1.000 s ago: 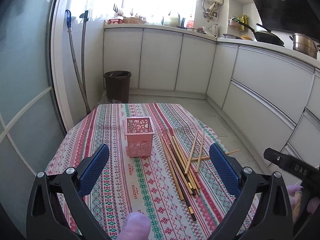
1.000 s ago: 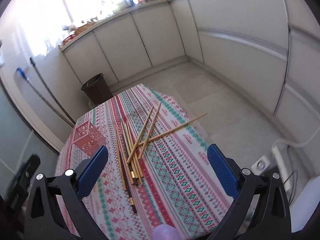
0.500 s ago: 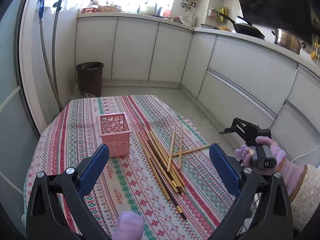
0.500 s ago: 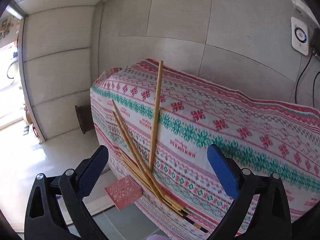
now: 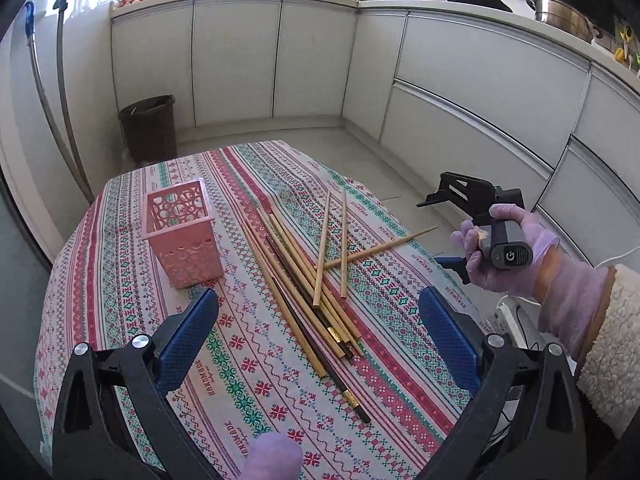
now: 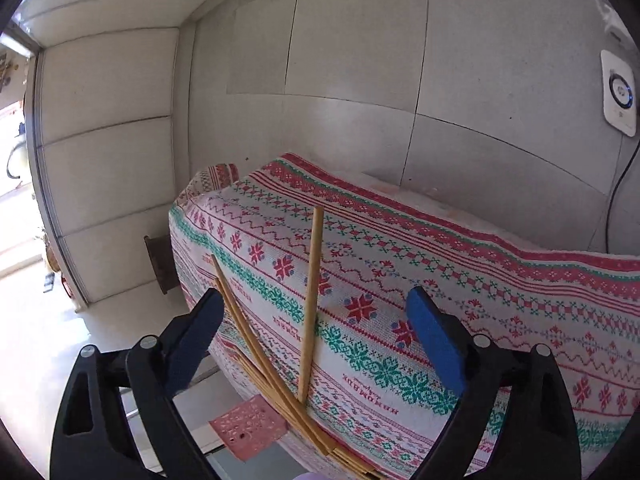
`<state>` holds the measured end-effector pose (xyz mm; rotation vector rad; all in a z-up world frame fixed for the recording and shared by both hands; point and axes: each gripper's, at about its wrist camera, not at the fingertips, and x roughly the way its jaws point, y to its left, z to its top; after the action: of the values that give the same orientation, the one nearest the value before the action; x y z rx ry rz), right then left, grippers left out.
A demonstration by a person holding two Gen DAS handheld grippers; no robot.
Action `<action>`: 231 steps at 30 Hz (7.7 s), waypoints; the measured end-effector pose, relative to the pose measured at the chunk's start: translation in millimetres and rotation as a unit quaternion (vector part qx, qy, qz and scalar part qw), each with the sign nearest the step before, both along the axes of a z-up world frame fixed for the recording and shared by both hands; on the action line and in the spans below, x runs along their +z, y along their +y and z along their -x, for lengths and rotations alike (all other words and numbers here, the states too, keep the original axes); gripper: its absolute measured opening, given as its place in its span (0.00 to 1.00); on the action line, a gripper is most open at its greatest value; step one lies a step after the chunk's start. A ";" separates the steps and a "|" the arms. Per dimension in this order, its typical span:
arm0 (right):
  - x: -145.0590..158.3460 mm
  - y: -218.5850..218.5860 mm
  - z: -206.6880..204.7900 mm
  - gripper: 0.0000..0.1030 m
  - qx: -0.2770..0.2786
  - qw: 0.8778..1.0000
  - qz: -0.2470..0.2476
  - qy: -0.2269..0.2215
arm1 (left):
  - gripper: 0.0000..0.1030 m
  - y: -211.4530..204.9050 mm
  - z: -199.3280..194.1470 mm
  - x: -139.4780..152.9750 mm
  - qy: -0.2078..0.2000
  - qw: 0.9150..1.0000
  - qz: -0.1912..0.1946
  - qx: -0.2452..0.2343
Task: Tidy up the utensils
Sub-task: 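Lower the right tool onto the chopstick pile and grasp one chopstick, then grasp a chopstick with the left tool while the right tool holds its chopstick, then lower both held chopsticks into the pink basket and open both tools, then move the left tool to the chopstick pile and grasp one chopstick, then grasp a chopstick with the right tool while the left tool holds its chopstick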
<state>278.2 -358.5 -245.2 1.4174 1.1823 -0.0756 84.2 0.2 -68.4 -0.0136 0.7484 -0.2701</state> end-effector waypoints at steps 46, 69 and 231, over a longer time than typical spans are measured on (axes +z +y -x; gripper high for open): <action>236.3 13.0 56.2 0.06 0.145 0.896 0.284 -0.310 | 0.55 -81.2 -308.2 -111.6 0.293 0.950 -0.073 0.075; 226.3 17.6 54.5 0.06 0.143 0.908 0.261 -0.294 | 0.05 -115.8 -292.3 -93.7 0.236 0.966 -0.104 0.012; 129.5 100.0 2.7 0.94 0.221 0.937 0.256 -0.089 | 0.04 -13.1 -94.7 0.5 0.105 0.992 0.050 -0.049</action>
<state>275.4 -258.5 -115.7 0.6686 1.1956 0.0568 178.9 -13.0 -67.9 -0.1011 0.9452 -0.4032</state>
